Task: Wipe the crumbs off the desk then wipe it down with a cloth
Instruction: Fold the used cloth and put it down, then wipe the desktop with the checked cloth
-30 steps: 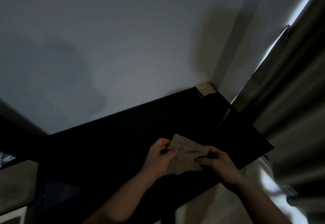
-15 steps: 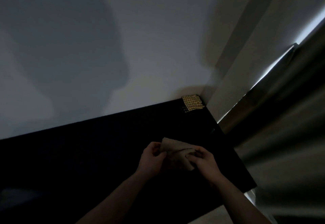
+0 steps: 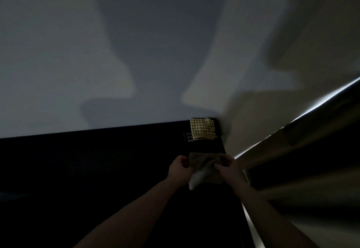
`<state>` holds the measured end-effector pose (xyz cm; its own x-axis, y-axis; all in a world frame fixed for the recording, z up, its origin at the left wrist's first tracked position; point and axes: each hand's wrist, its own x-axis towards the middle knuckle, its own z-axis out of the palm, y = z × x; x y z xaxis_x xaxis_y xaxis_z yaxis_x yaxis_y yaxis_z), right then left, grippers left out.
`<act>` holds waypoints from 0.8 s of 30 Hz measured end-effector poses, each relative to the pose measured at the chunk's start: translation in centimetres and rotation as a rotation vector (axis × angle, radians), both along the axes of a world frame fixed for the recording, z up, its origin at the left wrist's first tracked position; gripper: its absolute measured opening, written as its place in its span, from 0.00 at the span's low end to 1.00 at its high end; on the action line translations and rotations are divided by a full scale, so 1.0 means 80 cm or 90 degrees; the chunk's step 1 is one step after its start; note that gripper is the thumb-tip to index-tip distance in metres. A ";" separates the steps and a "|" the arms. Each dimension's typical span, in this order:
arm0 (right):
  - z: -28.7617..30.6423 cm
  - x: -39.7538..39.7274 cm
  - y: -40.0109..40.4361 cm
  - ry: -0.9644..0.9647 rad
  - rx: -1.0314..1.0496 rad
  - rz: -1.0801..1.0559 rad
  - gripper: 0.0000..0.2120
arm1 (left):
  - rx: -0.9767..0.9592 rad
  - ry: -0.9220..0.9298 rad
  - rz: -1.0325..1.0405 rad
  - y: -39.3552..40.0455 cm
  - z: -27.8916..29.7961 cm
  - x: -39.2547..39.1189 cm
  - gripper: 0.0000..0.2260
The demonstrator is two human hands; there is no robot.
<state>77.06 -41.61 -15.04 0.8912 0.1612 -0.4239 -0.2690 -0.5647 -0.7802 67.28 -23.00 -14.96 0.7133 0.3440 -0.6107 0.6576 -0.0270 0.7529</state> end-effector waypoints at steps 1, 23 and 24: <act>-0.002 0.019 -0.001 -0.011 -0.014 0.004 0.20 | 0.008 0.005 -0.009 -0.002 0.001 0.016 0.24; -0.083 0.160 0.093 -0.191 -0.268 0.349 0.41 | 0.367 -0.044 -0.427 0.013 -0.041 0.026 0.28; -0.092 0.172 0.103 -0.191 -0.299 0.375 0.45 | 0.366 -0.043 -0.407 0.022 -0.035 0.014 0.28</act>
